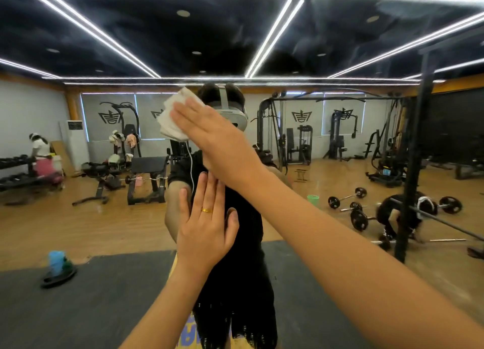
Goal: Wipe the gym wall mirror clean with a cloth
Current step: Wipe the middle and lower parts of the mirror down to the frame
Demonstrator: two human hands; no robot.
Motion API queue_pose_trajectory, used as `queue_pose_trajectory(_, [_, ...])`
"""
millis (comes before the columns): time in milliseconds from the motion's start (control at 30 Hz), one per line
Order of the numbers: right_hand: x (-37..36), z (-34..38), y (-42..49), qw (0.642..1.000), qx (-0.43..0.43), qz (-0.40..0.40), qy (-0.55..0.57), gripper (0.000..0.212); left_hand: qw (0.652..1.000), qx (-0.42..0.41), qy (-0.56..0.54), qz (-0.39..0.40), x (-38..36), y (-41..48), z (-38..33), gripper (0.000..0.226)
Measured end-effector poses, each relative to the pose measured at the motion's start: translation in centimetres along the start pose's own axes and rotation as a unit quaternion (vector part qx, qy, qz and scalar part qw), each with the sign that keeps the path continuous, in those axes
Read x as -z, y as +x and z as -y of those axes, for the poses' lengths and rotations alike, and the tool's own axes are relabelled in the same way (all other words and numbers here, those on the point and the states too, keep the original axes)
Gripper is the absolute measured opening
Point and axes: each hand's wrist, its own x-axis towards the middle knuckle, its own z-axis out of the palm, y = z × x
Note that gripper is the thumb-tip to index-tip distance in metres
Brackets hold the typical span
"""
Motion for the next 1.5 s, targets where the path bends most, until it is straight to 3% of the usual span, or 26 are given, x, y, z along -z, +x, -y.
queue_pose_trajectory(133, [3.2,-1.9,-3.8,0.988,-0.103,-0.114,-0.018,0.061,1.000,-0.006,0.014,-0.002,0.4,0.0,-0.2,0.066])
queue_pose_trajectory(233, [5.4,-5.0,-6.3,0.951,-0.227,-0.203,-0.046,0.046,1.000,-0.006,0.026,0.001,0.5,0.2,-0.5,0.066])
queue_pose_trajectory(333, [4.4,-7.5,-7.3,0.932,-0.299,-0.196,-0.051,0.056,1.000,-0.004,0.029,0.007,0.3,0.1,-0.4,0.066])
queue_pose_trajectory(467, [2.1,-7.3,-6.6,0.937,-0.276,-0.203,-0.072,0.057,1.000,-0.003,0.030,0.005,0.0,-0.1,-0.3,0.066])
queue_pose_trajectory(567, [2.1,-5.1,-7.2,0.959,-0.218,-0.164,-0.081,0.055,1.000,-0.003,0.026,0.006,0.1,-0.1,-0.1,0.066])
queue_pose_trajectory(700, [1.1,-3.9,-11.1,0.983,-0.126,-0.097,-0.092,0.068,1.000,-0.005,0.027,0.007,0.2,-0.1,0.4,0.067])
queue_pose_trajectory(833, [1.6,-3.3,-15.6,0.988,-0.103,-0.055,-0.097,0.081,1.000,-0.007,0.016,0.004,0.3,0.1,0.6,0.069])
queue_pose_trajectory(1067, [4.6,-5.4,-16.1,0.985,-0.115,-0.049,-0.117,0.078,0.997,0.038,-0.064,0.022,1.3,0.2,-1.2,0.071])
queue_pose_trajectory(1267, [7.9,-9.7,-15.2,0.974,-0.168,-0.085,-0.128,0.063,0.995,-0.038,-0.091,0.021,0.8,2.9,-7.2,0.069])
queue_pose_trajectory(1500, [9.4,-13.1,-12.0,0.975,-0.173,-0.078,-0.115,0.065,1.000,-0.004,0.016,0.001,-2.2,4.9,-10.8,0.068])
